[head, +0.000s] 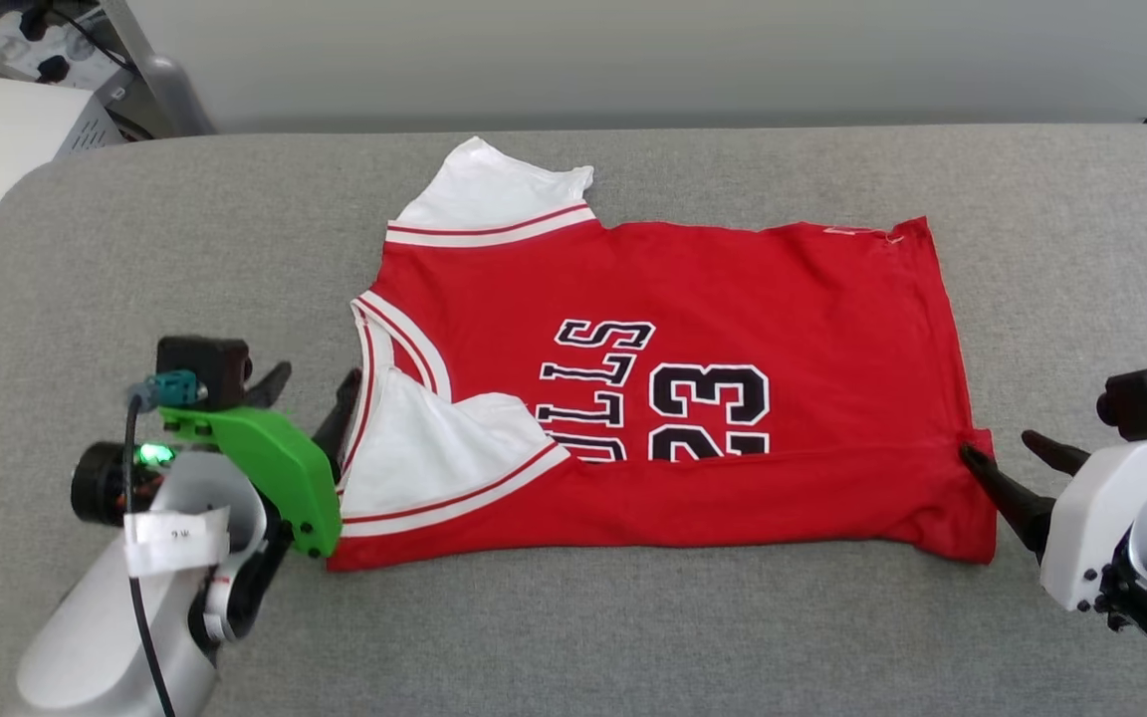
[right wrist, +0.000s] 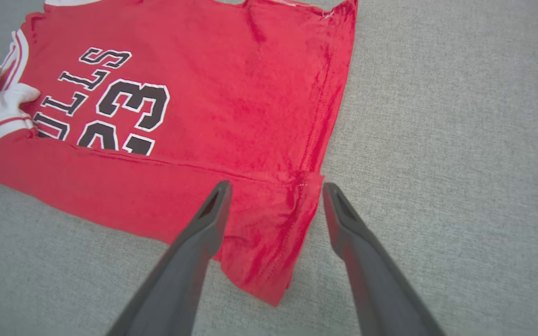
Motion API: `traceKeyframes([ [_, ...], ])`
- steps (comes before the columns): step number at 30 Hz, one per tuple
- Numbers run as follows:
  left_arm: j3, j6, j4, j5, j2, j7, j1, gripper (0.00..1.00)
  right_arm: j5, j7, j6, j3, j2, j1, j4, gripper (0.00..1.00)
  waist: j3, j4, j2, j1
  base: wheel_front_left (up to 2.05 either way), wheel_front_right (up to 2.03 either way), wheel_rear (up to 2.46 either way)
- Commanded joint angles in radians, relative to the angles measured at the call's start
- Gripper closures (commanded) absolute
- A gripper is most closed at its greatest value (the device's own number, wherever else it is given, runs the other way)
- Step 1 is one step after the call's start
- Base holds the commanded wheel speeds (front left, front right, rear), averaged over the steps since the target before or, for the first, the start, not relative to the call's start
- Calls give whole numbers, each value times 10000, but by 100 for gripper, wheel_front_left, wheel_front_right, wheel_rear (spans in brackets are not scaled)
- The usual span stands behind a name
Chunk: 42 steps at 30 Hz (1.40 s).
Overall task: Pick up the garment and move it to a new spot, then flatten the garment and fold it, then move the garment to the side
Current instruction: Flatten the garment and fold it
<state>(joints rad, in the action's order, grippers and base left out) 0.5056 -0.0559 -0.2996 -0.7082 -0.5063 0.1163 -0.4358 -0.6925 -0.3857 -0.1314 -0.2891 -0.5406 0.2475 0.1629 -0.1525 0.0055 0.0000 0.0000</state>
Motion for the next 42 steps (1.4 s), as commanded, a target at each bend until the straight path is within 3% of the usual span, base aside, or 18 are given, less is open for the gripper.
traceKeyframes([
  [1, -9, -229, 309, -128, -28, 200, 439, 0, 215, -174, 7, 194, 80, -267, -150, 0, 198, 75, 0, 0, 0, 0, 0],
  [9, 229, -1627, 2538, -204, -635, 1653, 2179, 0, 1445, -1778, 7, 1848, 1267, -1437, -1425, 0, 49, 0, 0, 0, 0, 0, 0],
  [17, 316, -2556, 2937, -30, -945, 2510, 2549, 0, 2320, -2834, 7, 2688, 2234, -2116, -2960, 0, -480, -180, 0, 0, 0, 0, 0],
  [24, 360, -2591, 2183, 39, -821, 2523, 2231, 0, 2560, -3179, 7, 3076, 2705, -2230, -3456, 0, -1014, -362, 0, 0, 0, 0, 0],
  [29, 607, -2134, 1164, 51, -700, 2600, 1828, 0, 2603, -3208, 7, 3061, 2770, -2184, -3627, 0, -1261, -485, 0, 0, 0, 0, 0],
  [30, 660, -2014, 968, -28, -634, 2670, 1789, 7, 2624, -3200, 7, 3066, 2762, -2182, -3632, 0, -1281, -495, 0, 0, 0, 0, 0],
  [31, 719, -1923, 819, -82, -604, 2765, 1774, 59, 2642, -3196, 7, 3066, 2752, -2183, -3630, 0, -1284, -503, 0, 0, 0, 0, 0],
  [32, 797, -1800, 672, -159, -574, 2900, 1770, 100, 2672, -3183, 7, 3077, 2734, -2184, -3624, 0, -1275, -508, 0, 0, 0, 0, 0],
  [35, 794, -1408, 540, -463, -431, 2772, 1804, 100, 2782, -3156, 7, 3160, 2723, -2129, -3497, 0, -1029, -384, 0, 0, 0, 0, 0],
  [42, 477, -1529, 1697, -360, -509, 2088, 1716, 100, 3090, -3189, 7, 3390, 2742, -1852, -2821, 0, -763, 4, 0, 0, 0, 0, 0],
])
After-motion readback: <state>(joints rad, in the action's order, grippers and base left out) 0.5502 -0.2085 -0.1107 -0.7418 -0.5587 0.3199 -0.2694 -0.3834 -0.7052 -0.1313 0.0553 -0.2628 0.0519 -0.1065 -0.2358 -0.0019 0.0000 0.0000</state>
